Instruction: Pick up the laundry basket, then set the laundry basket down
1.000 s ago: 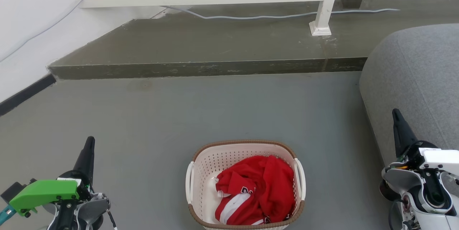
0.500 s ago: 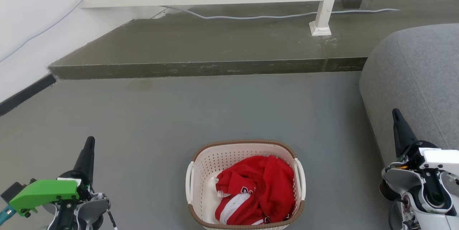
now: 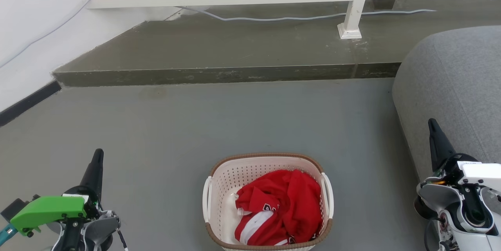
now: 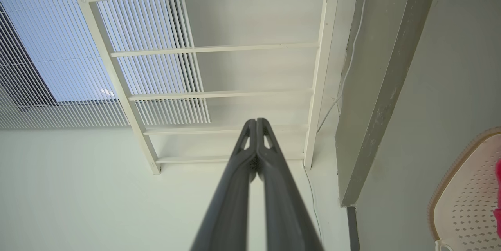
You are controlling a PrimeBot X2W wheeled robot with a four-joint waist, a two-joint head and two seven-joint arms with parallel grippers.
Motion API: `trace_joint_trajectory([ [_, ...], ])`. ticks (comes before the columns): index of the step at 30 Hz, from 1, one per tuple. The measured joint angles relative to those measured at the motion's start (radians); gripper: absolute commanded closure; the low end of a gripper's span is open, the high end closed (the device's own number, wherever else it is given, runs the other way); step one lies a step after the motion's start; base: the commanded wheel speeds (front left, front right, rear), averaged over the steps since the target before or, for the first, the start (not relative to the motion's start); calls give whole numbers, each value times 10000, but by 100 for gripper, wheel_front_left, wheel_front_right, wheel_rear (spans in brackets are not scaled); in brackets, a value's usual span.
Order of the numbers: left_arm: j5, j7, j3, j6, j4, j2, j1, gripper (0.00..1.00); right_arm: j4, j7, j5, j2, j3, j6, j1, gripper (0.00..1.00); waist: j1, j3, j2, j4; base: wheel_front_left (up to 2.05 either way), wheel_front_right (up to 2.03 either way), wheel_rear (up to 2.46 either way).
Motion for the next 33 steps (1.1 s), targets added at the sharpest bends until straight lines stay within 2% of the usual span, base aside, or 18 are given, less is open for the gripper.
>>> trace_joint_trajectory([
  [33, 0, -2, -2, 0, -12, -2, 1, 100, -21, 0, 0, 0, 0, 0, 0, 100, 0, 1, 0, 0, 0, 0, 0],
])
